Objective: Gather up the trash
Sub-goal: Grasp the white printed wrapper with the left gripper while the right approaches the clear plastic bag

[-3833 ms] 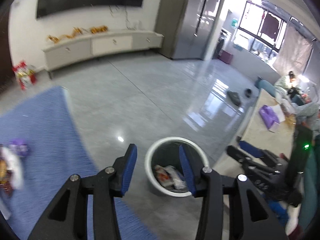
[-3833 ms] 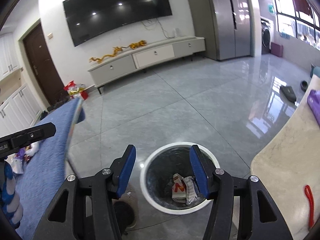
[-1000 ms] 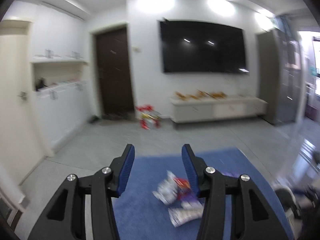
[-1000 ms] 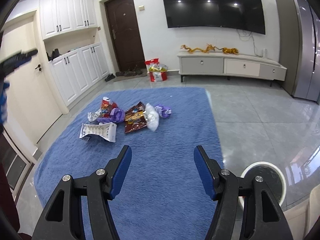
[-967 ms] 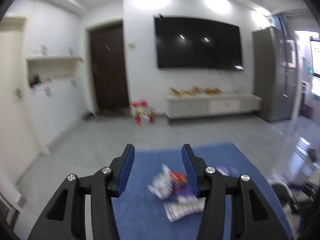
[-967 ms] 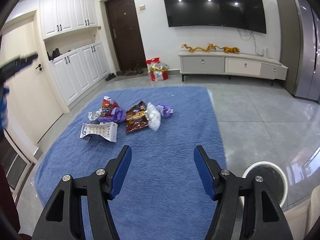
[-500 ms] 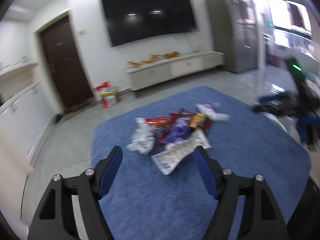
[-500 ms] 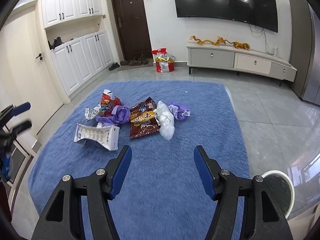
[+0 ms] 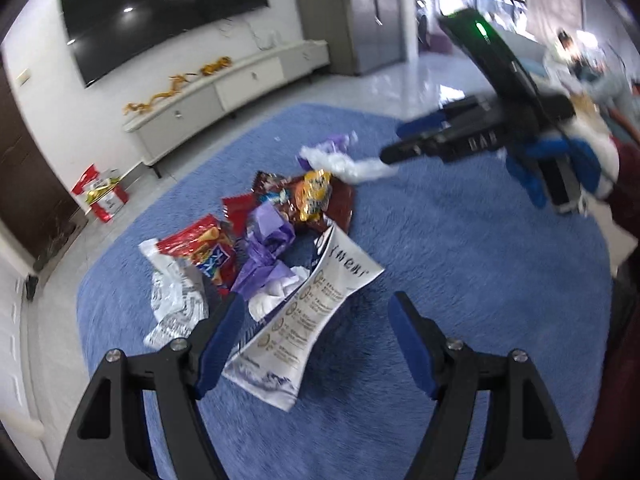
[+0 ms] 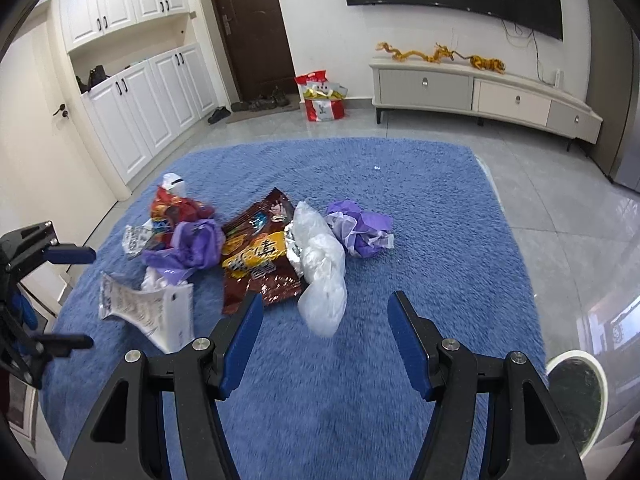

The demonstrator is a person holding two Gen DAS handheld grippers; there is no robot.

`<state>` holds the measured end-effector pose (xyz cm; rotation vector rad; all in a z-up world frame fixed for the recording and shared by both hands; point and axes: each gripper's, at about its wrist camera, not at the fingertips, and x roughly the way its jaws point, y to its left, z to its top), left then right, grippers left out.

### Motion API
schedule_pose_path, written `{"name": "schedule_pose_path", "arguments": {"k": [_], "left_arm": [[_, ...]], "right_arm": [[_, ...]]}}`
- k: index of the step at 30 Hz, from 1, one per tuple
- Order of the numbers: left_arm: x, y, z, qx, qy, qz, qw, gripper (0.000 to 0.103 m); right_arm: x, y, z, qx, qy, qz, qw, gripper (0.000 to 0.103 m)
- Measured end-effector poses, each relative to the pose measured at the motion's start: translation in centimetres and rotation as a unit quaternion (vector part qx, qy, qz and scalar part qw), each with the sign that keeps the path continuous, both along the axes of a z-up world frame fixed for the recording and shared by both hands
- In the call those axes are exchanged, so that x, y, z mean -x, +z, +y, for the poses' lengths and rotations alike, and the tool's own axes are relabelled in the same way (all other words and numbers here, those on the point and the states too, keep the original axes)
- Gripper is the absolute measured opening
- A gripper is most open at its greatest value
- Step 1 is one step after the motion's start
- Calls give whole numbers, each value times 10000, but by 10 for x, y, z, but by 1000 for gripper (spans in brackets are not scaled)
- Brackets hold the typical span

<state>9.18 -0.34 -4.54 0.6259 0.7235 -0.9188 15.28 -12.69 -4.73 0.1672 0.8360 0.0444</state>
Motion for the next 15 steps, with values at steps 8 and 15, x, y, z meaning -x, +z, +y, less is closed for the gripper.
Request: {"name": "schedule_pose_path", "arguments": {"k": [8, 15], "left_arm": [[-25, -38, 1, -30, 49, 441, 9990, 59], [-23, -35, 18, 245, 320, 514, 9979, 55]], "right_arm": [[-28, -21, 1, -1, 66, 235, 9997, 63], [-43, -31, 4, -5, 162, 315, 9994, 52]]}}
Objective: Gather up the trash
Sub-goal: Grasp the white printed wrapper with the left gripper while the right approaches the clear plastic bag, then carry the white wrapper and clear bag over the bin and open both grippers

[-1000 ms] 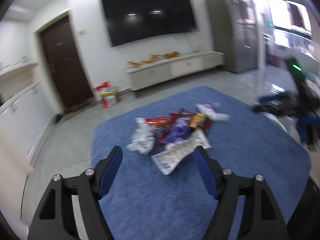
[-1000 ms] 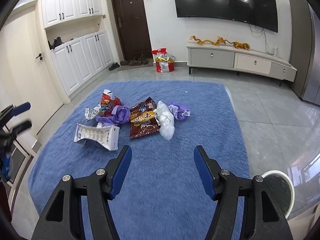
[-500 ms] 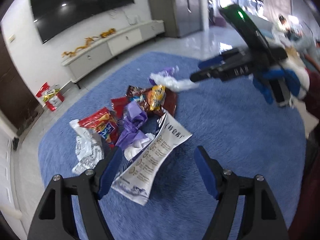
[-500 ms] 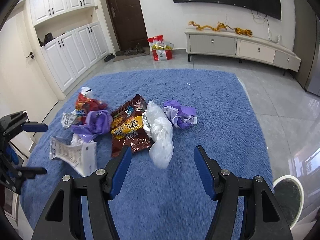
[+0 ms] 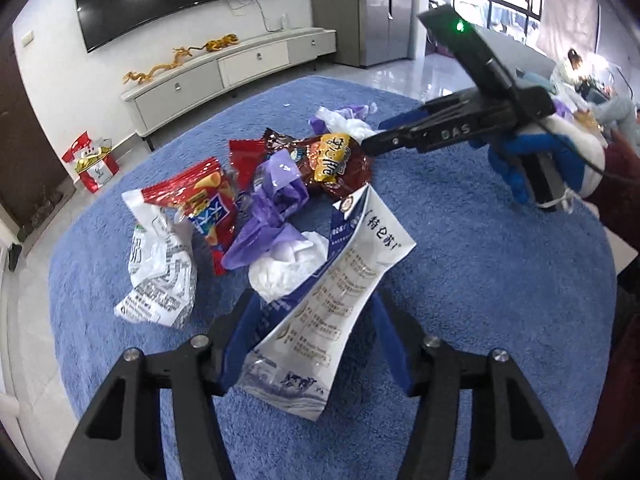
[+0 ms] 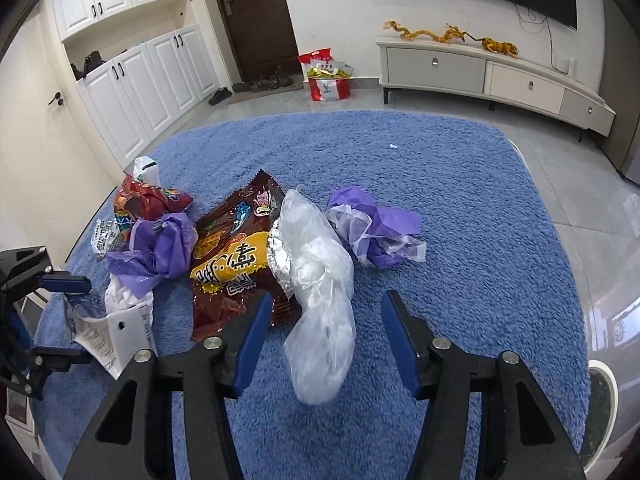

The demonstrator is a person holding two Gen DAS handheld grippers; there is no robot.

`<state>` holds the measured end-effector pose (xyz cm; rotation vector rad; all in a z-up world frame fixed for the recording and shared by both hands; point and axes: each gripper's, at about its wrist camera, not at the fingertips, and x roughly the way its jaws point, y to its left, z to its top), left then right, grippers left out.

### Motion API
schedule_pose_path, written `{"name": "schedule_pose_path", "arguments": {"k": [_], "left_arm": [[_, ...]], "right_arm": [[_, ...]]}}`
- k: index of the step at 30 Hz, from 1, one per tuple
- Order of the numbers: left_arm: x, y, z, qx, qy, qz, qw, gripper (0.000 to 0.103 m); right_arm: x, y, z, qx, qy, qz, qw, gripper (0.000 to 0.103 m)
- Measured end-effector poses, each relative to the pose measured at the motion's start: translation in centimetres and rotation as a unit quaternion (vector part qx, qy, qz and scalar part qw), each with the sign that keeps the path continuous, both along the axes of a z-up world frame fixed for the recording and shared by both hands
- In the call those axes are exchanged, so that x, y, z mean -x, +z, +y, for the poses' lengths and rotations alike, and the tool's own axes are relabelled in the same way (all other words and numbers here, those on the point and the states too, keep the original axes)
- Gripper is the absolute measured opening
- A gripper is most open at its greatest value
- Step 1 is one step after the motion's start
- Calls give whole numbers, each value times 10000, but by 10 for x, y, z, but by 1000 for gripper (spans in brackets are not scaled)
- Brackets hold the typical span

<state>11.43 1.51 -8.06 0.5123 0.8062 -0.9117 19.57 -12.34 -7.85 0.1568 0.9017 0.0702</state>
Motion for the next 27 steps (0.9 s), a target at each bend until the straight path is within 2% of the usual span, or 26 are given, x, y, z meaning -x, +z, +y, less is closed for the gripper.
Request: {"name": "schedule_pose_path", "arguments": {"k": [5, 9, 12, 17, 21, 27], "left_arm": [[2, -2, -2, -164, 116, -88, 9998, 55], [1, -3, -7, -200, 194, -100, 9996, 55], [6, -2, -10, -210, 206, -141, 9995, 46], [13, -1, -8, -164, 333, -77, 9993, 40], [25, 3, 0, 191, 449, 302, 9984, 39], [49, 8, 4, 623, 852, 563, 9928, 39]], "right_arm": [[-7, -5, 1, -60, 31, 5, 10000, 29], [-4, -4, 4, -91, 59, -29, 9999, 27], [5, -3, 6, -127, 108, -28, 9999, 27], [22, 0, 6, -249, 89, -39, 9996, 26], [36, 6, 7, -292, 96, -57, 9995, 26], [69, 15, 9, -283, 135, -147, 9994, 26]]}}
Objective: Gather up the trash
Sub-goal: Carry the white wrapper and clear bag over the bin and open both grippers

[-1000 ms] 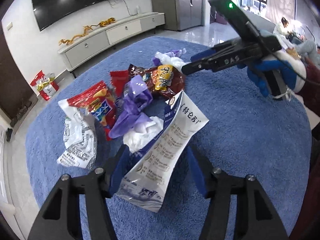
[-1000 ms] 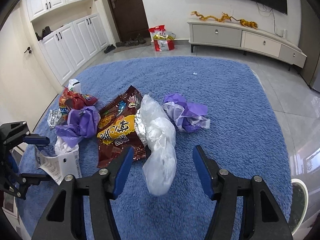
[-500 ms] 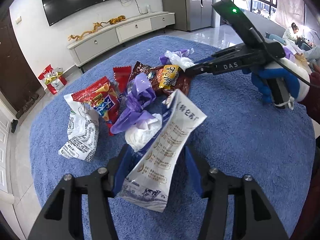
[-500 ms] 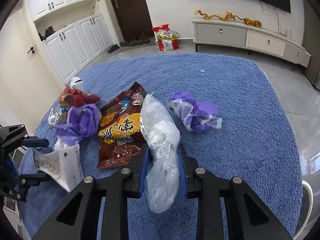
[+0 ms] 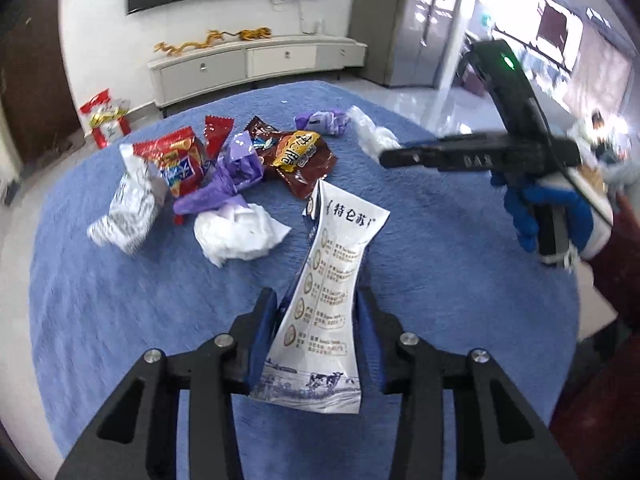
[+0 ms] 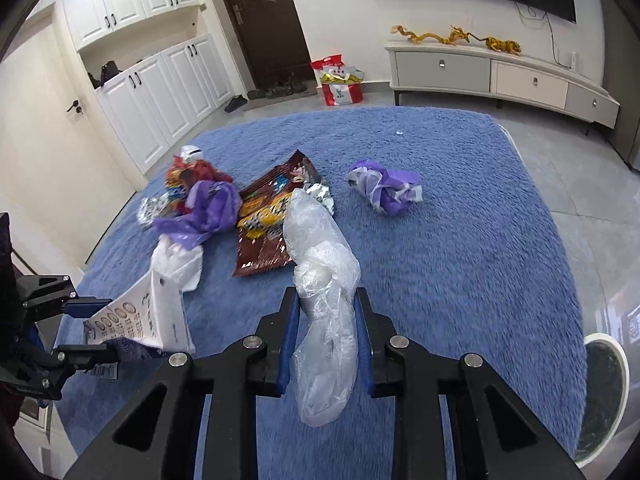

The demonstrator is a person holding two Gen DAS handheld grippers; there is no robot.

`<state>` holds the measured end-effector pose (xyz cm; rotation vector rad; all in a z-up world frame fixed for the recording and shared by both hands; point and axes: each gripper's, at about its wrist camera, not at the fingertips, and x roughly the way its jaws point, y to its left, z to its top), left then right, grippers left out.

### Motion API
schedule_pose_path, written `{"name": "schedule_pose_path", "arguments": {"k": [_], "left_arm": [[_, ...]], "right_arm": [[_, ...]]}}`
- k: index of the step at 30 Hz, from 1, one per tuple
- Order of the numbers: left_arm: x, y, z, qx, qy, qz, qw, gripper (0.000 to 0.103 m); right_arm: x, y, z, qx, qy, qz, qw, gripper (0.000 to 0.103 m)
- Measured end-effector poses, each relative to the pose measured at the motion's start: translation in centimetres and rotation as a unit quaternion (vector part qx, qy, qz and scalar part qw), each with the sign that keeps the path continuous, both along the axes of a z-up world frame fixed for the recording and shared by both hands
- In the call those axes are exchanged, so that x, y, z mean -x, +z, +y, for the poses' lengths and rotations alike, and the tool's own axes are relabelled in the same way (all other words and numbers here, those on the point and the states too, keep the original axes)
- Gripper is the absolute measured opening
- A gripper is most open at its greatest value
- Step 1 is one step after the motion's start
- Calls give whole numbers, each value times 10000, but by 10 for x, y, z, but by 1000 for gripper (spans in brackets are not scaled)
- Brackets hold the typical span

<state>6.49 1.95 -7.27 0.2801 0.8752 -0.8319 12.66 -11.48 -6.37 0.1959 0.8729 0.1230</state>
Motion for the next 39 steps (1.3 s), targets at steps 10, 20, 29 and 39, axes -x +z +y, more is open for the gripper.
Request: {"name": "schedule_pose_path", "arguments": {"k": [10, 20, 29, 39], "left_arm": [[40, 25, -30, -90, 443, -509, 9977, 39], [45, 55, -98, 136, 433, -900, 9949, 39], [35, 61, -192, 490, -275, -458, 9974, 39], [23, 28, -356, 464, -1203, 585, 9899, 39]], "right_arm": [[60, 13, -18, -34, -165, -152, 9997, 26], [119, 30, -78, 86, -792, -401, 9960, 26], [161, 18, -165, 34, -1812, -415, 9826, 26], [195, -32, -277, -119, -2952, -109, 9553, 26]]}}
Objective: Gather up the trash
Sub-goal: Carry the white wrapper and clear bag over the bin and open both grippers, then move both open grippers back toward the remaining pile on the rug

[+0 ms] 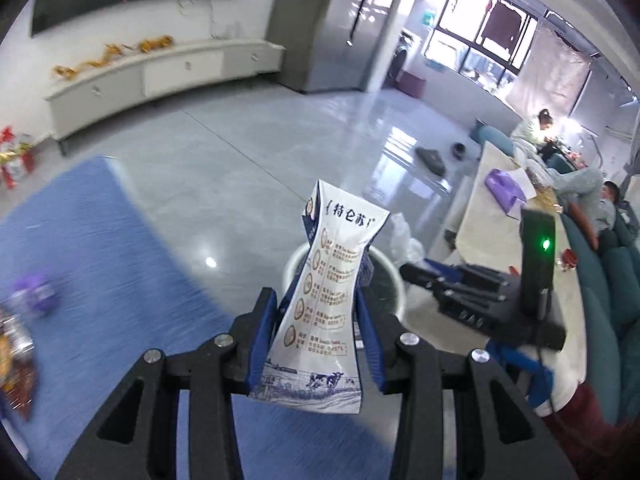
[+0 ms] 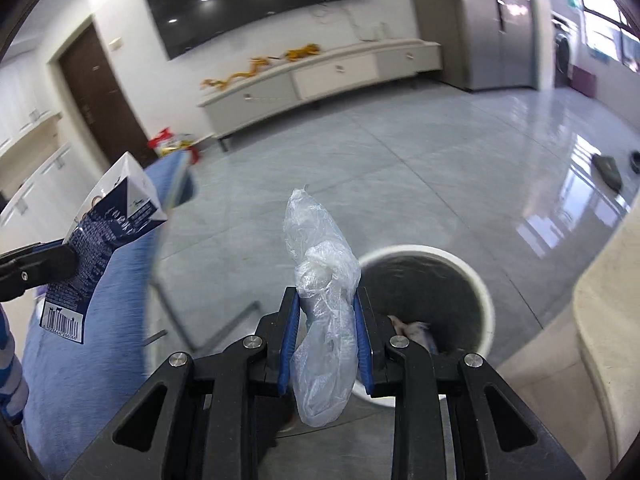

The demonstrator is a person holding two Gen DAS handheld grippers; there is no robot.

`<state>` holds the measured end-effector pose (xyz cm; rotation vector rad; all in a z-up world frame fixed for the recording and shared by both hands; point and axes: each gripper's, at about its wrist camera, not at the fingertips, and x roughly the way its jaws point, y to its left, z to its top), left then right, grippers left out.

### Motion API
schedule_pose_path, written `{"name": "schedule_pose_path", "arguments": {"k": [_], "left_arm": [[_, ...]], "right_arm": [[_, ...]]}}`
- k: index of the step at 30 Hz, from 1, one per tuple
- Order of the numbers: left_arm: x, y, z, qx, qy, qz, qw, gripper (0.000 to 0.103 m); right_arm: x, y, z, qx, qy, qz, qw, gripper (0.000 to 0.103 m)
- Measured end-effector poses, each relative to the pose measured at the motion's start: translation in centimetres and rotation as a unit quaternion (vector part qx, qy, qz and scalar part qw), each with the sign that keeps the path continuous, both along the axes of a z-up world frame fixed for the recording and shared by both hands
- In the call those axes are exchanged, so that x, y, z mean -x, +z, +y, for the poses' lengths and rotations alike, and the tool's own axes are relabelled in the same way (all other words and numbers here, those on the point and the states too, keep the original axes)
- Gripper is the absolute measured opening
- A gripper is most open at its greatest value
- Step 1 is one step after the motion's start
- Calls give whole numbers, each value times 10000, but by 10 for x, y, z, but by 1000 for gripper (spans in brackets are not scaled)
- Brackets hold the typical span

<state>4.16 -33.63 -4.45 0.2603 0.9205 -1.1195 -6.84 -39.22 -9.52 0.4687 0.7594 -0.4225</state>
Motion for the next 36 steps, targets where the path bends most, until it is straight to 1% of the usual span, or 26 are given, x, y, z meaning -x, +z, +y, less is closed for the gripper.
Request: {"name": "schedule_pose_path", "arguments": {"k": [3, 7, 10, 12, 14, 16, 17, 18, 21, 24, 30, 33, 36], "left_arm": [[-2, -18, -45, -60, -155, 252, 9995, 39], [-3, -40, -86, -115, -213, 501, 9985, 39], [-9, -55, -111, -135, -138, 745, 9970, 40], [-15, -65, -121, -121, -63, 931, 9956, 40], [-20, -73, -129, -136, 9, 1080, 9941, 41], [-22, -80, -137, -199, 63, 1129, 9934, 43], [-24, -84, -140, -216, 82, 1187, 9927, 48], [-25, -86, -142, -213, 94, 1236, 9921, 50], [-26, -89, -144, -193, 120, 1330, 9909, 52], [-20, -83, -139, -202, 93, 1210, 9924, 52], [1, -49, -117, -108, 137, 458, 9988, 52], [15, -23, -93, 67, 194, -32, 9998, 52], [28, 2, -67, 313, 278, -356, 9985, 52]], "right_arm": [[3, -16, -26, -84, -216, 101, 9997, 26], [0, -36, -49, -173, -372, 233, 9989, 29], [-6, -47, -62, -181, -410, 341, 9984, 30], [-6, -53, -66, -199, -449, 363, 9981, 34], [-2, -58, -70, -208, -513, 390, 9977, 45], [2, -60, -72, -212, -572, 389, 9974, 48], [4, -62, -73, -218, -604, 403, 9971, 49], [5, -61, -73, -221, -623, 415, 9970, 49], [10, -63, -72, -233, -693, 442, 9963, 49], [17, -61, -70, -260, -787, 446, 9956, 49], [27, -41, -55, -194, -846, 309, 9957, 49], [31, -24, -44, -42, -761, 223, 9968, 49], [35, -1, -24, 123, -642, 83, 9978, 50]]}}
